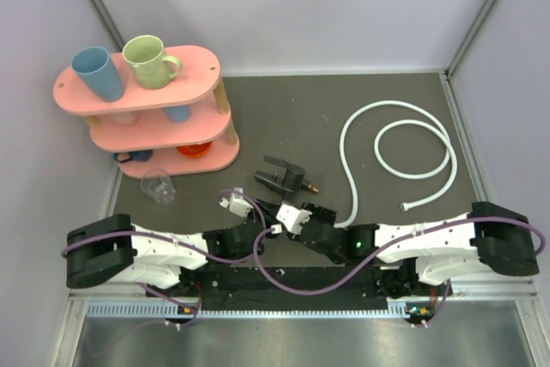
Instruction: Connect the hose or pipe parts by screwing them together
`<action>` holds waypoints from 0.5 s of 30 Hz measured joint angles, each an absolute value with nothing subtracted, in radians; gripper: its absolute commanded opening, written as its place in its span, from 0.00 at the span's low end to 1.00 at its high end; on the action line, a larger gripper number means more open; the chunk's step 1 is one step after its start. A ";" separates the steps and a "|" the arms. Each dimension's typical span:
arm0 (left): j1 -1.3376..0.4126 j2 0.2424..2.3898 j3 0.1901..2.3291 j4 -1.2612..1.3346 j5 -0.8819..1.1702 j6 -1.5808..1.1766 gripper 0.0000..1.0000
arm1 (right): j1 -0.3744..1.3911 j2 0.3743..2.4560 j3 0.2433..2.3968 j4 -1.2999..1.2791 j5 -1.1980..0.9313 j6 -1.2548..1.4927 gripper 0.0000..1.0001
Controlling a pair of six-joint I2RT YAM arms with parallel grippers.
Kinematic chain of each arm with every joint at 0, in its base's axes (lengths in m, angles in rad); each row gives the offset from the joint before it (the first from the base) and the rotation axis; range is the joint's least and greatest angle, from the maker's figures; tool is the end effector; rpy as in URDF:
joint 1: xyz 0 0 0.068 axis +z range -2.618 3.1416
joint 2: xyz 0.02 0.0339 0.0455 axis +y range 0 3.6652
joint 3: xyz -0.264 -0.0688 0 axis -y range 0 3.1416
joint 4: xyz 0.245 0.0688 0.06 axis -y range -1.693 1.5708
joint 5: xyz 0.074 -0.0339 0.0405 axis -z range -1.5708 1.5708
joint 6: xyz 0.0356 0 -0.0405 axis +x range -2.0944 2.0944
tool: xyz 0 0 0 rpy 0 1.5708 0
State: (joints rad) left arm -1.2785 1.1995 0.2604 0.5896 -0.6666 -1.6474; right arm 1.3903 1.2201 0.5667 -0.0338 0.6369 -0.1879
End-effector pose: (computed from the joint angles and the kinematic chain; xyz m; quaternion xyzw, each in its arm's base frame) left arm 0.0825 -0.1977 0.1623 -0.3264 0.7267 -0.5098 0.3248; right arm 0.0638 0.2319 0.1950 -0.5150 0.6998 -0.0037 0.4950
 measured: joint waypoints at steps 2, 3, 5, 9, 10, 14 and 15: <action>-1.279 1.195 0.260 0.582 -0.665 -1.650 0.00 | 1.414 1.261 0.577 -0.030 0.709 -0.210 0.44; -1.279 1.192 0.260 0.578 -0.665 -1.651 0.00 | 1.423 1.275 0.578 -0.019 0.736 -0.216 0.39; -1.279 1.186 0.260 0.575 -0.667 -1.655 0.00 | 1.435 1.289 0.578 0.006 0.767 -0.224 0.24; -1.276 1.179 0.260 0.582 -0.681 -1.670 0.00 | 1.450 1.298 0.578 0.038 0.784 -0.239 0.00; -1.276 1.179 0.260 0.584 -0.682 -1.671 0.00 | 1.451 1.298 0.578 0.044 0.783 -0.246 0.00; -1.275 1.182 0.254 0.593 -0.680 -1.673 0.00 | 1.429 1.273 0.543 0.090 0.729 -0.253 0.00; -1.275 1.186 0.253 0.596 -0.672 -1.674 0.00 | 1.409 1.248 0.529 0.092 0.684 -0.239 0.00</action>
